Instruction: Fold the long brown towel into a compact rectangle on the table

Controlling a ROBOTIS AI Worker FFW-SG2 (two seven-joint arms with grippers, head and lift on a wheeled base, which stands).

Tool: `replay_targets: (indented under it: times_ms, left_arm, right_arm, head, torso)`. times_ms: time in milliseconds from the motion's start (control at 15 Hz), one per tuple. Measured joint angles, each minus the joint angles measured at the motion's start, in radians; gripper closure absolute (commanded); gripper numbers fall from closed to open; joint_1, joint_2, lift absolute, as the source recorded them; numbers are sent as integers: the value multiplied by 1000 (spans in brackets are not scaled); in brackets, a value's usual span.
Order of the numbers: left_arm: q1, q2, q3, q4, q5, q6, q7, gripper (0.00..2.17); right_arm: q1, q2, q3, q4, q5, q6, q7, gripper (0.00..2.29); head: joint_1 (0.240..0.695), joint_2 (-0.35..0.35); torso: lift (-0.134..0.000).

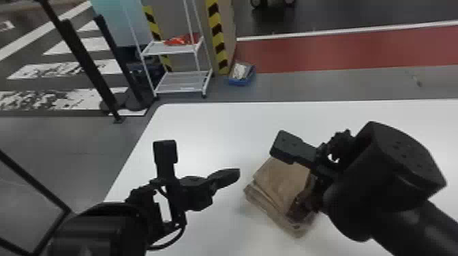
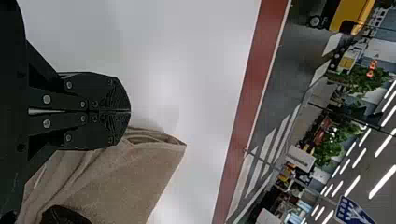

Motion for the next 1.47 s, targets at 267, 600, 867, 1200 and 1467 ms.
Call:
replay_targets:
  times_ms: [267, 600, 867, 1200, 1467]
  left_arm:
    - [-17, -10, -98, 14, 9, -118, -11, 2142]
    - [-55, -8, -183, 91, -49, -136, -17, 2142]
    - [-66, -3, -188, 130, -79, -129, -35, 2142]
    - [-74, 10, -177, 155, -109, -102, -43, 2142]
    - [-60, 15, -170, 154, -108, -89, -53, 2142]
  right_arm:
    - [5, 4, 5, 3, 10, -6, 0, 2253]
    - [3, 4, 6, 5, 14, -10, 0, 2253]
    - [-5, 1, 7, 10, 13, -10, 0, 2253]
    - [-17, -26, 2, 13, 13, -15, 0, 2253]
    - [-46, -40, -16, 40, 11, -33, 0, 2253]
  head:
    - [695, 180]
    - [695, 132]
    - [695, 133]
    - [695, 132]
    - [695, 120]
  torso:
    - [-123]
    - [-123]
    - [-123]
    - [-123]
    - [-123]
